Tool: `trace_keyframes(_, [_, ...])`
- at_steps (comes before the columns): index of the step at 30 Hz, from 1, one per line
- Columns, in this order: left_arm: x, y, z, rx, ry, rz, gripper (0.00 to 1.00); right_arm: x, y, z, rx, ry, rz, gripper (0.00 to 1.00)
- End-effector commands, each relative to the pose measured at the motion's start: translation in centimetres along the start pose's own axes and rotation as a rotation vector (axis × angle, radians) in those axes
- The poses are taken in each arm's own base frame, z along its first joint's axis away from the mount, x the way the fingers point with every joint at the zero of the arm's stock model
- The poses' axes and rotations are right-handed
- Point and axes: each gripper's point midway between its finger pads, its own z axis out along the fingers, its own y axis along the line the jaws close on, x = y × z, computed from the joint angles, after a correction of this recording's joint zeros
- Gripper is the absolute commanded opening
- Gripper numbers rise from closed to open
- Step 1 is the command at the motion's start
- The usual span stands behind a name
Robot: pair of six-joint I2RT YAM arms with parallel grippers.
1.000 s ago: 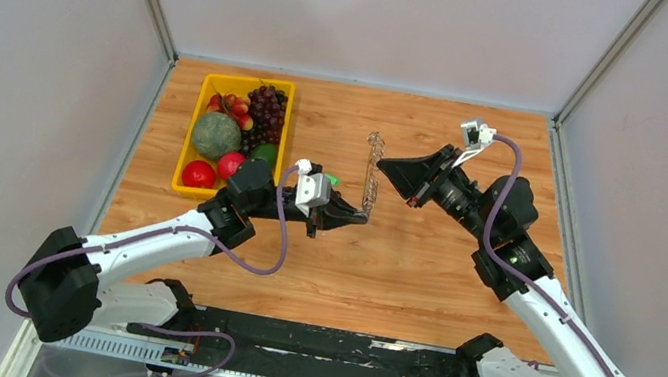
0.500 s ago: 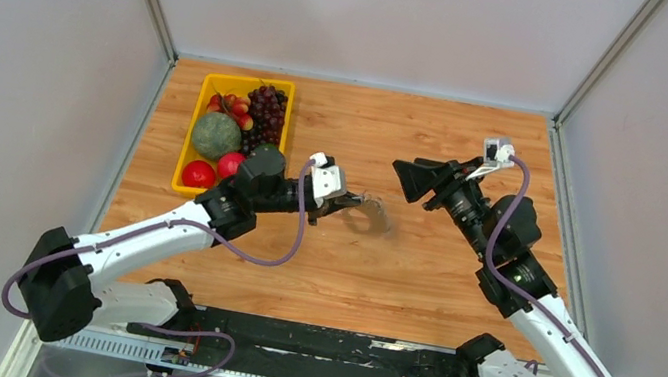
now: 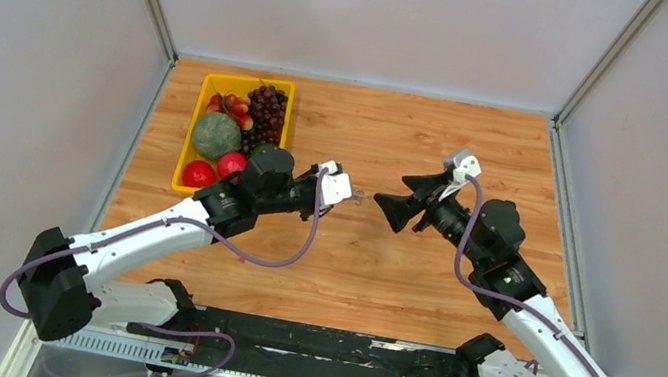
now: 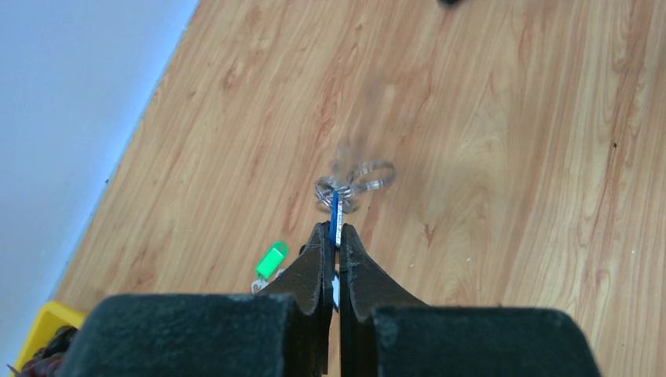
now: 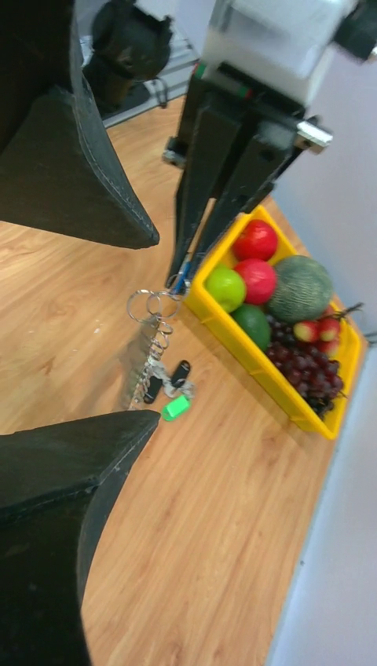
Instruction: Remove the keys from the keyring
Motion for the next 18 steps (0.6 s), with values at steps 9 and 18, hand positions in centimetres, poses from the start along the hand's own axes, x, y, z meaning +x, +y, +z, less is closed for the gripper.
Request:
trace_keyframes(9, [-5.6,-0.2,-2.6,-0.024,-0.205,0.194,0.00,3.8,3.9,0.0,-0.301,0.033,-0.103,0.65])
trace_keyframes(18, [-7.4,-3.7,-3.1,0.139,-0.313,0.231,0.00,4.5,6.7,-0.4,-0.470,-0.011,-0.122,0.52])
